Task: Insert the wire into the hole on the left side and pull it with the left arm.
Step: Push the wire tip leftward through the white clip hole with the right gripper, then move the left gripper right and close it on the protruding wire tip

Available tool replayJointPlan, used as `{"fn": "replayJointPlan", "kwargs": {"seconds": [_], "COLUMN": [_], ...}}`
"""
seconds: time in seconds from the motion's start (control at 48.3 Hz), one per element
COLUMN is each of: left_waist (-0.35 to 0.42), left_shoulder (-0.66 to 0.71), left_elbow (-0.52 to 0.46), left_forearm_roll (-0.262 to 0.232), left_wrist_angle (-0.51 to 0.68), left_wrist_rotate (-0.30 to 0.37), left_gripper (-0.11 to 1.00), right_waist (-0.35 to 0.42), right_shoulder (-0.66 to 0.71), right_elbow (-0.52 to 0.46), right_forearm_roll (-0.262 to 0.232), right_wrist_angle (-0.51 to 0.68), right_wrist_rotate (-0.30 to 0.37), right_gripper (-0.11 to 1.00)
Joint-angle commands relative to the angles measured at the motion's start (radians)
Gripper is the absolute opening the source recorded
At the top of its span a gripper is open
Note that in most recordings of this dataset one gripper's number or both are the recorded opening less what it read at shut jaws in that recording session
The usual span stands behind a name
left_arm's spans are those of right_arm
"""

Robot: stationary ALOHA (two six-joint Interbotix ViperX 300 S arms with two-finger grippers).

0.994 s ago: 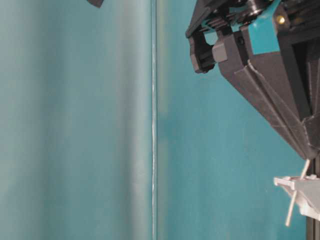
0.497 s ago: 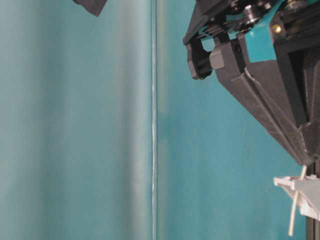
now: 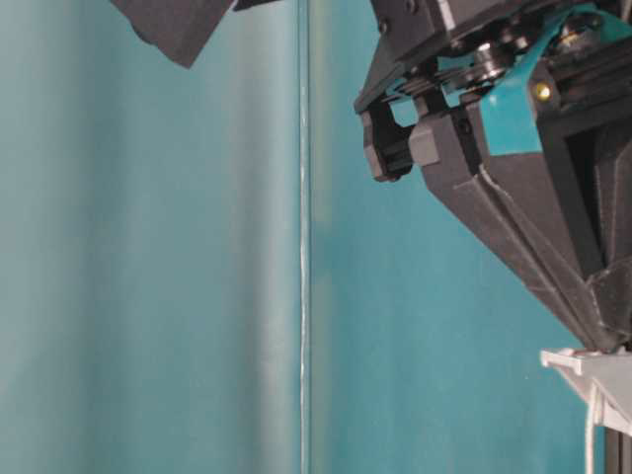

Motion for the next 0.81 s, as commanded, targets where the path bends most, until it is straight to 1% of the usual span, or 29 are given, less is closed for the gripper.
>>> {"fn": "replayJointPlan", "kwargs": {"seconds": [0.0, 0.124, 0.435, 0.663, 0.787], "left_waist": [-0.002, -0.002, -0.014, -0.034, -0.037], "left_shoulder": [-0.018, -0.018, -0.018, -0.018, -0.018], "left_elbow": [-0.011, -0.021, -0.086, -0.11, -0.118], "left_forearm_roll": [0.002, 0.002, 0.005, 0.005, 0.006], "left_wrist_angle": [0.002, 0.031, 0.144, 0.156, 0.156], "left_wrist_rotate": [-0.002, -0.005, -0.015, -0.018, -0.02], "left_gripper": [0.65, 0.65, 0.65, 0.65, 0.63], "right_waist": [0.0, 0.0, 0.0, 0.0, 0.0], "right_shoulder": [-0.012, -0.012, -0.012, -0.012, -0.011], "right_elbow": [-0.017, -0.017, -0.015, -0.014, -0.014], "right_forearm_roll": [-0.006, -0.006, -0.006, -0.006, -0.006], "right_wrist_angle": [-0.003, -0.003, -0.003, -0.003, -0.003], "right_wrist_rotate": [0.002, 0.002, 0.002, 0.002, 0.002], "right_gripper": [0.05, 0.05, 0.05, 0.05, 0.05]}}
